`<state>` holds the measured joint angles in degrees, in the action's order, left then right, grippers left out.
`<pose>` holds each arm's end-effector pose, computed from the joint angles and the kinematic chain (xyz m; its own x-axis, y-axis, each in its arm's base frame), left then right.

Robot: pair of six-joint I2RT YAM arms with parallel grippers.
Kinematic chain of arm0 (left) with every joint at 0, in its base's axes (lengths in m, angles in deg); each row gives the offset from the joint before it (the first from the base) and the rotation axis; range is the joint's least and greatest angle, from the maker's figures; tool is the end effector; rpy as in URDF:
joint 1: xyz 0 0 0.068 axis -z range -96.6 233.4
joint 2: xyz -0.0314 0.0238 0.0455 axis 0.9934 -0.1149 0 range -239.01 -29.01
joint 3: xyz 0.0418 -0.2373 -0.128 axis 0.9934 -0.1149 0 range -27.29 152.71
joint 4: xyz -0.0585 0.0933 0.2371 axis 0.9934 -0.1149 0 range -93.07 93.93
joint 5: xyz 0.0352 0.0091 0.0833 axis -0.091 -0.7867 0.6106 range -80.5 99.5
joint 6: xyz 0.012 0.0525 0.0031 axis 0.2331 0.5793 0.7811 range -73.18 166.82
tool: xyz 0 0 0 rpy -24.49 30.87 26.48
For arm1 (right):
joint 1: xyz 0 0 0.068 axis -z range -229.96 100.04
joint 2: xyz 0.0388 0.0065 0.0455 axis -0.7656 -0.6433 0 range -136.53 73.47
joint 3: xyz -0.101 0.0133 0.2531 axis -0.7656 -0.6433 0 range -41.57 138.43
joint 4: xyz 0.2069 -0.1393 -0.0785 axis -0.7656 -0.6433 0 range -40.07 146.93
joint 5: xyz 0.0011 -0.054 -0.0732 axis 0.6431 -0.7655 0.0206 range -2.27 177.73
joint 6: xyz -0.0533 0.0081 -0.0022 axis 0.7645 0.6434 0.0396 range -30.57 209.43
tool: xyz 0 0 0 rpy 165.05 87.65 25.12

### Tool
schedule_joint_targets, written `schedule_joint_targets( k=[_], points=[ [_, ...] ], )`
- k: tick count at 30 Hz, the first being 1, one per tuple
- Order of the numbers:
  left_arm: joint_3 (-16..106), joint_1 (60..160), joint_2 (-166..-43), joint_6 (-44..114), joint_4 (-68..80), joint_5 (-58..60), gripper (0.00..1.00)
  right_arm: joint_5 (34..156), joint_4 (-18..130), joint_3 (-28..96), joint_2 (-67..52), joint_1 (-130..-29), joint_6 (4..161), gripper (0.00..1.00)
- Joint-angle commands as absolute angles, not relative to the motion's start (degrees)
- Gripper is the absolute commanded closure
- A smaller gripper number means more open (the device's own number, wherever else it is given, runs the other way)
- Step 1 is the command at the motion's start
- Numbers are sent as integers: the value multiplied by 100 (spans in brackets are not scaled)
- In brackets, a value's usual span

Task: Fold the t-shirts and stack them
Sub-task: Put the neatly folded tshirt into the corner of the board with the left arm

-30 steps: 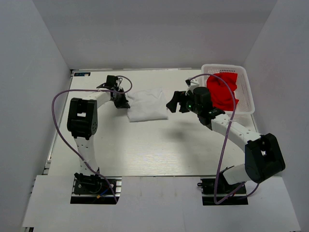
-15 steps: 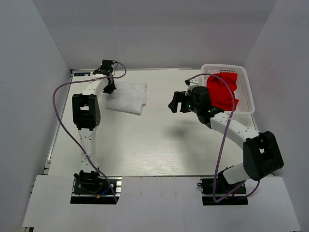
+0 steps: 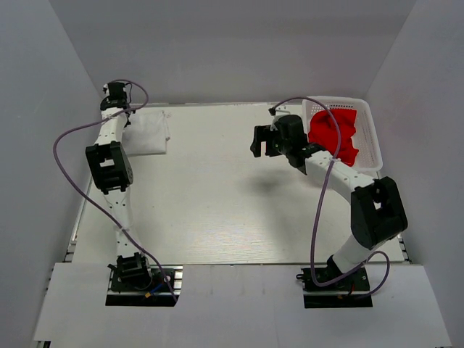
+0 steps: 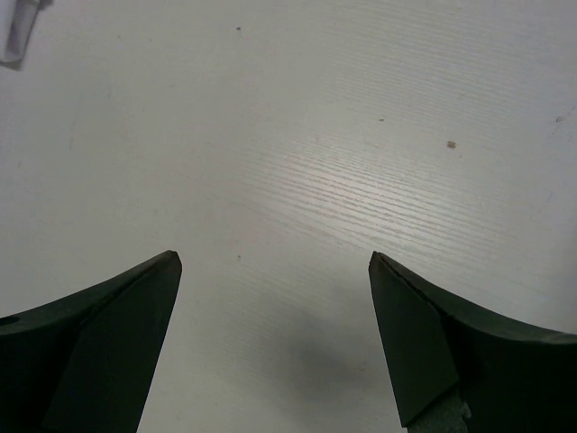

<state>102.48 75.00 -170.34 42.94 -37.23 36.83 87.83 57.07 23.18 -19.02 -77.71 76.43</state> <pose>0.5340 0.0955 0.2041 -0.7580 -0.1727 -0.6290 -0.4572 0.8284 0.3235 0.3305 0.1739 0.2656 -0.5044 -0.0112 -0.8634 -0.3628 0.9101 0.2002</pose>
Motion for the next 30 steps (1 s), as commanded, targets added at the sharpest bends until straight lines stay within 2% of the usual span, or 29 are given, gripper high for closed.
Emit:
schedule_joint_targets(
  k=[1, 5, 7, 9, 10, 11, 12, 13, 14, 17, 21, 24, 26, 27, 30],
  points=[
    [10384, 7357, -16840, 4541, -3202, 3481, 100, 8624, 5535, 2794, -2014, -7747, 7844, 10],
    [10664, 7251, -16910, 4708, -2999, 3480, 100, 8632, 5561, 2935, -2137, -7747, 7835, 10],
    [10770, 7198, -16981, 4761, -2929, 3481, 91, 8676, 5526, 3023, -2189, -7747, 7827, 10],
    [10771, 7198, -17033, 4892, -2754, 3481, 87, 8677, 5456, 3093, -2216, -7747, 7774, 10],
    [10771, 7198, -17033, 4945, -2692, 3411, 80, 8685, 5438, 3094, -2233, -7747, 7774, 10],
    [10710, 7198, -17033, 4946, -2622, 3410, 71, 8694, 5438, 3094, -2225, -7756, 7765, 10],
    [10709, 7198, -17033, 5006, -2560, 3410, 54, 8703, 5438, 3102, -2216, -7748, 7739, 10],
    [10709, 7198, -16981, 5007, -2560, 3410, 11, 8729, 5421, 3094, -2225, -7765, 7739, 10],
    [10709, 7198, -16981, 5007, -2560, 3410, 0, 8712, 5421, 3094, -2146, -7748, 7721, 10],
    [10779, 7198, -16788, 4858, -2779, 3376, 0, 8712, 5403, 3006, -2041, -7765, 7651, 10],
    [10297, 7337, -16165, 4454, -3086, 3323, 0, 8712, 5543, 2708, -1707, -7765, 7511, 10],
    [9420, 7531, -15333, 3981, -3140, 2745, 0, 8720, 5631, 2365, -1382, -7765, 7362, 10],
    [8436, 7672, -14813, 3289, -3061, 2120, 0, 8720, 5614, 2076, -1267, -7765, 7290, 10],
    [7606, 7812, -14201, 3180, -2930, 1710, 0, 8712, 5597, 2013, -1084, -7756, 7221, 10],
    [6354, 8172, -13301, 2994, -2165, 901, 0, 8633, 5588, 1539, -776, -7748, 7010, 10]
  ],
)
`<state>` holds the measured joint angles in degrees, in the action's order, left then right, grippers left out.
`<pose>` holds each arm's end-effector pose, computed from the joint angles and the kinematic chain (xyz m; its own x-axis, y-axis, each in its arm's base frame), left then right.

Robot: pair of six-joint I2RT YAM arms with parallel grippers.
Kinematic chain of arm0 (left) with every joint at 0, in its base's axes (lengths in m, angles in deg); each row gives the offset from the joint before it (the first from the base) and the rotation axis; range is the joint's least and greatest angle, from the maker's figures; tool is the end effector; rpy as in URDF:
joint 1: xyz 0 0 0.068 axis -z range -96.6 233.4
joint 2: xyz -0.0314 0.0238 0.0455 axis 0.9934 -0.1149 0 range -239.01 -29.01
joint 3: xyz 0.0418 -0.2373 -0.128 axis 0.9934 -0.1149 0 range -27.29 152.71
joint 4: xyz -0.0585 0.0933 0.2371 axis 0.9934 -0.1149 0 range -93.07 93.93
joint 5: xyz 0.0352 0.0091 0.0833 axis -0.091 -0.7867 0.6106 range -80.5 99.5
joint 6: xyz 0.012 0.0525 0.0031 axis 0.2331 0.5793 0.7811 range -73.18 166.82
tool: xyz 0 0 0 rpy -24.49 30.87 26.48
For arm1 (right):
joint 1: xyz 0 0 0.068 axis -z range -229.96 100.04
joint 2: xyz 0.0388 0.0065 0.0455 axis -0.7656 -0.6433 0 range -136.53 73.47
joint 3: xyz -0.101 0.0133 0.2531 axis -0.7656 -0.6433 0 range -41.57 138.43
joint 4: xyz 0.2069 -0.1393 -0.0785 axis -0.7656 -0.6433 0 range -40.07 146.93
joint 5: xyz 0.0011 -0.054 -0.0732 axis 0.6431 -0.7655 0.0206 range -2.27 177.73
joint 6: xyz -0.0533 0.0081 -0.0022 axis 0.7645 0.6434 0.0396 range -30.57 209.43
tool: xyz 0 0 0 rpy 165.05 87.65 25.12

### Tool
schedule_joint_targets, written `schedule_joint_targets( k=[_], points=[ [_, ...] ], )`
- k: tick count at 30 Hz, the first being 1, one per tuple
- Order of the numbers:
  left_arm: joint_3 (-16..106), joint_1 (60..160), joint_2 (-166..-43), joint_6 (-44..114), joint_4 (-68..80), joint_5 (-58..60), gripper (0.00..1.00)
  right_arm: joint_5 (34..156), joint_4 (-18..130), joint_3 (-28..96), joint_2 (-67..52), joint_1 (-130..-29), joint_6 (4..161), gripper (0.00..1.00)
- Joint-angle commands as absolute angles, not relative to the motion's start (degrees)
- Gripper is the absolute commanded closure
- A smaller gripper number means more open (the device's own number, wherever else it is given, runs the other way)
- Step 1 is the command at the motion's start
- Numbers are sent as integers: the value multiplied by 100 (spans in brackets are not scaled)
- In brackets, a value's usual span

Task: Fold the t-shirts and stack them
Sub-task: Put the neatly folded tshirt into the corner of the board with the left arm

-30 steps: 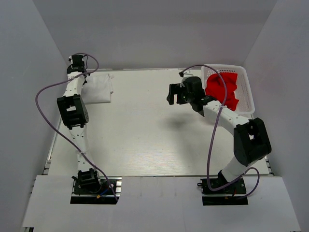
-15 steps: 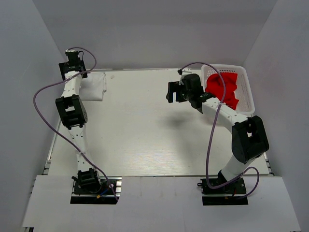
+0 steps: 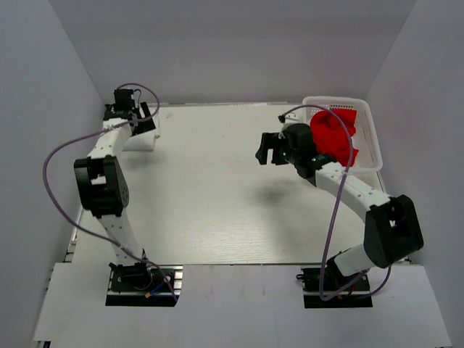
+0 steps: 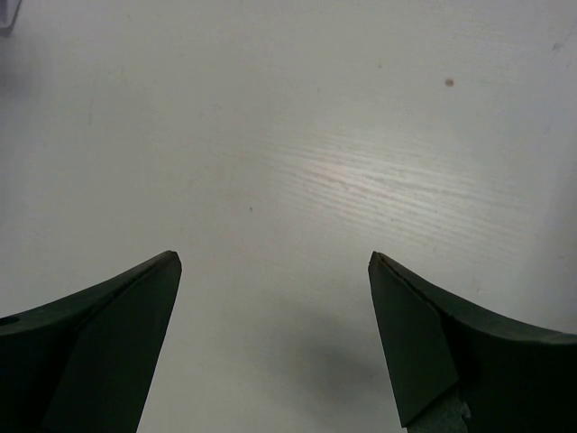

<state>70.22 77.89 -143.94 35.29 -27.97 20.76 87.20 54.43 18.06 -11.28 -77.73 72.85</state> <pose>0.4513 0.0506 0.2543 -0.6955 -0.2641 -0.6683 -0.3673 0.9300 0.0148 0.3013 0.1582 0.2759 -0.5239 0.0466 -0.8505 -0.3225 0.9133 0.2487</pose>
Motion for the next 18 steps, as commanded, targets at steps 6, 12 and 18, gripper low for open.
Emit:
schedule_joint_targets(
  k=[6, 12, 18],
  points=[
    [4664, 8691, -11674, 2309, -1470, 493, 0, 8659, 5623, 642, 7, -7765, 6754, 10],
    [2853, 9000, -10504, 2142, -583, 44, 0, 8746, 6439, -597, 763, -7765, 6526, 10],
    [2799, 9061, -10161, 2195, -943, 448, 0, 8589, 6721, -984, 957, -7765, 6403, 10]
  ],
)
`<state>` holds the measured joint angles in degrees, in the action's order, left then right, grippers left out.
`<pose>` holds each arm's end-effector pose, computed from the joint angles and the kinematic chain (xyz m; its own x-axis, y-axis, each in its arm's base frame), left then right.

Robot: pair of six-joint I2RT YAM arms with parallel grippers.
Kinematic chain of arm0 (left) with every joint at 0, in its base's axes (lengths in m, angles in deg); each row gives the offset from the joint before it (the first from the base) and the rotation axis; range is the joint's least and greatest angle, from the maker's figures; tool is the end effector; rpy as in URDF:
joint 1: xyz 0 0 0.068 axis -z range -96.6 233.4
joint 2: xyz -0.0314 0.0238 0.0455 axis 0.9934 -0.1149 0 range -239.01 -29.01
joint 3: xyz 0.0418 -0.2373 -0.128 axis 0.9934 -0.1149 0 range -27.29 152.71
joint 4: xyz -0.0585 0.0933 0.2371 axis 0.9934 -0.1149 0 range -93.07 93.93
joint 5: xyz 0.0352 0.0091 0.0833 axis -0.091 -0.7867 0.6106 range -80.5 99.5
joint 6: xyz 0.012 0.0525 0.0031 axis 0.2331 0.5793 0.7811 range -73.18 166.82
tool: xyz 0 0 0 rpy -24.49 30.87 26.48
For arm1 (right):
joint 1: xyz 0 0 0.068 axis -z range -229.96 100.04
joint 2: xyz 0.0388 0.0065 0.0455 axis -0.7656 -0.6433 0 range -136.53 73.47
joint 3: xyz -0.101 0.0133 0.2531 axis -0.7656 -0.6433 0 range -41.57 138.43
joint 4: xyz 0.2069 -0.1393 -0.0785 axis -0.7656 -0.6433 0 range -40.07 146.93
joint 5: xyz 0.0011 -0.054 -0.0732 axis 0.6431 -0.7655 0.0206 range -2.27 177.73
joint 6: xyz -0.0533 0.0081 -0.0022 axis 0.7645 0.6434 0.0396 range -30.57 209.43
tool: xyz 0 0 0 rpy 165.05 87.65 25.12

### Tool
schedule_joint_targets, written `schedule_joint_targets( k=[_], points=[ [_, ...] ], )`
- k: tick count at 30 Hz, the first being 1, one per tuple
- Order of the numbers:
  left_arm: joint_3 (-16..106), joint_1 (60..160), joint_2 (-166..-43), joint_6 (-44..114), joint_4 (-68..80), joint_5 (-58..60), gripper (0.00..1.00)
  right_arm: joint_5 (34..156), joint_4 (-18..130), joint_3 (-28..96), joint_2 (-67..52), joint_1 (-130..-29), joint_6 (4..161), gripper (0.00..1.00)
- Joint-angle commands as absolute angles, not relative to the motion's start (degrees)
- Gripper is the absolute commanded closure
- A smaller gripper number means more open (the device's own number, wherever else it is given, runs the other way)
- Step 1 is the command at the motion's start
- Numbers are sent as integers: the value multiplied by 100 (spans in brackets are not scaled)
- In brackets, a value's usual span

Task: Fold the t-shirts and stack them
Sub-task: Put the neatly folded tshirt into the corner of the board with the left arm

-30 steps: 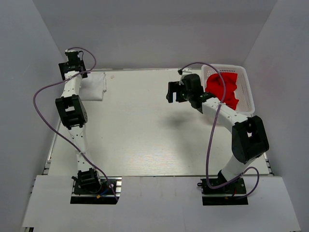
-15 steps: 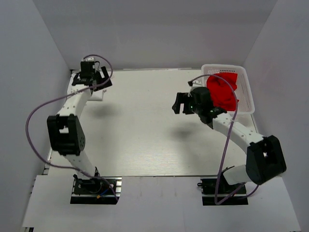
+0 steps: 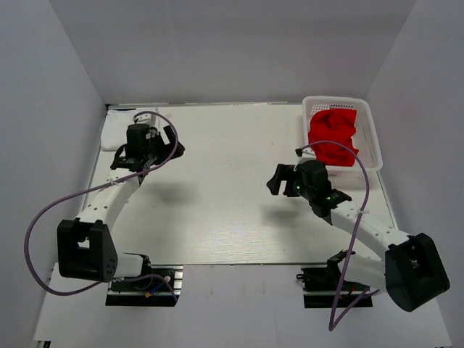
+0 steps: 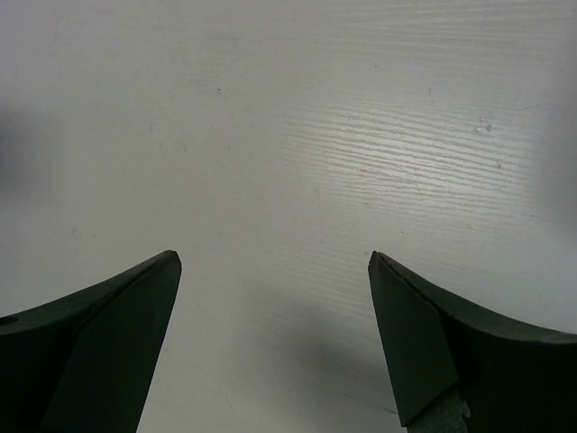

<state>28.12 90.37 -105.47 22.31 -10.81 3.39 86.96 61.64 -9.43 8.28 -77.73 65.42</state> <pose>0.2945 -0.0398 0.2743 -0.6138 -0.3406 -0.7122 -0.0531 0.9179 -0.3932 0.2160 0.1132 0.2178 -0.5688 0.1603 -0.8067 -0.2451 0.9032 0.3523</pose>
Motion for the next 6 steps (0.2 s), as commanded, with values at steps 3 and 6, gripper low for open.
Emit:
schedule_joint_targets(
  k=[3, 6],
  points=[
    [2747, 9061, -10047, 2247, -1004, 571, 0, 8510, 6809, -1028, 948, -7783, 6394, 10],
    [2676, 9061, -10046, 2247, -1004, 502, 0, 8431, 6792, -993, 913, -7765, 6429, 10]
  ],
)
